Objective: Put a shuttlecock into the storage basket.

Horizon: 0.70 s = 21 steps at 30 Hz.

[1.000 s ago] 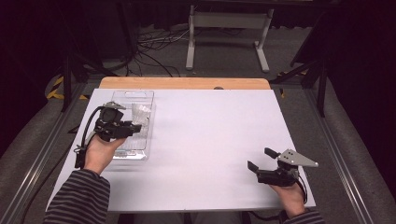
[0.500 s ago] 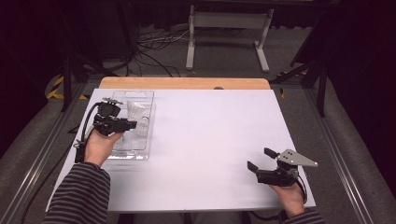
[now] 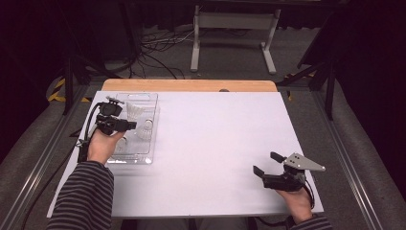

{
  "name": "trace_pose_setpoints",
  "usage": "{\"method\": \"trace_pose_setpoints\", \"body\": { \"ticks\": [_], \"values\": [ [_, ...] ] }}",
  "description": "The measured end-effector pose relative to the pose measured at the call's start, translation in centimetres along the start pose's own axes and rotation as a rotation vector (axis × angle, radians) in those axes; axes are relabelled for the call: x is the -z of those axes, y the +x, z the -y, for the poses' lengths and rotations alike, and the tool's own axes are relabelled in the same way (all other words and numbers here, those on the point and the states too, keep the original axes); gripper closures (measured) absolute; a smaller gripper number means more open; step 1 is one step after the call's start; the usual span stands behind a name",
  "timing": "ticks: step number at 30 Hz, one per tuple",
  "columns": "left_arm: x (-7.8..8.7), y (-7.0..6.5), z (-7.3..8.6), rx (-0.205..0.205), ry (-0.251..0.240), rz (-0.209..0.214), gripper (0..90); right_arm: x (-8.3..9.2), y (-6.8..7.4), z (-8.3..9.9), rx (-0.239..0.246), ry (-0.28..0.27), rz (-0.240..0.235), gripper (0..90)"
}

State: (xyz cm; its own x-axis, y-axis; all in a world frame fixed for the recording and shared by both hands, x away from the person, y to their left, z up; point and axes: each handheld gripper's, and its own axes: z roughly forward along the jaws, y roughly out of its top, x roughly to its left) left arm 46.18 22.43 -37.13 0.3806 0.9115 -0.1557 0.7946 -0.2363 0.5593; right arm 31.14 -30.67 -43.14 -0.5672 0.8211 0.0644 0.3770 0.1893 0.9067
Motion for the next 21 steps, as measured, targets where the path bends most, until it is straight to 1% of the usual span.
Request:
{"method": "trace_pose_setpoints", "body": {
  "ticks": [1,5,7,8,10,12,21],
  "values": [
    [-0.2,0.1,-0.1,0.001,0.016,-0.004,64.5,0.0,0.0,0.0,0.000,0.002,0.001,11.9],
    [-0.6,0.4,-0.1,0.017,0.026,-0.012,64.4,0.0,0.0,0.0,0.003,-0.002,-0.001,12.0],
    [-0.8,0.5,-0.2,0.015,0.027,-0.023,64.4,0.0,0.0,0.0,0.002,0.001,-0.001,11.9],
    [-0.9,0.5,-0.2,0.022,0.031,-0.024,64.3,-0.1,0.0,0.0,0.003,0.001,-0.001,11.9],
    [-1.0,0.7,-0.2,0.024,0.038,-0.029,64.2,0.0,0.1,0.0,0.005,-0.001,-0.002,11.9],
    [-1.1,0.8,-0.2,0.038,0.044,-0.032,64.2,0.0,0.0,0.0,0.005,-0.001,-0.003,12.0],
    [-1.5,1.2,-0.3,0.046,0.063,-0.038,64.1,-0.1,0.1,0.0,0.007,0.002,-0.005,11.9]
  ]
}}
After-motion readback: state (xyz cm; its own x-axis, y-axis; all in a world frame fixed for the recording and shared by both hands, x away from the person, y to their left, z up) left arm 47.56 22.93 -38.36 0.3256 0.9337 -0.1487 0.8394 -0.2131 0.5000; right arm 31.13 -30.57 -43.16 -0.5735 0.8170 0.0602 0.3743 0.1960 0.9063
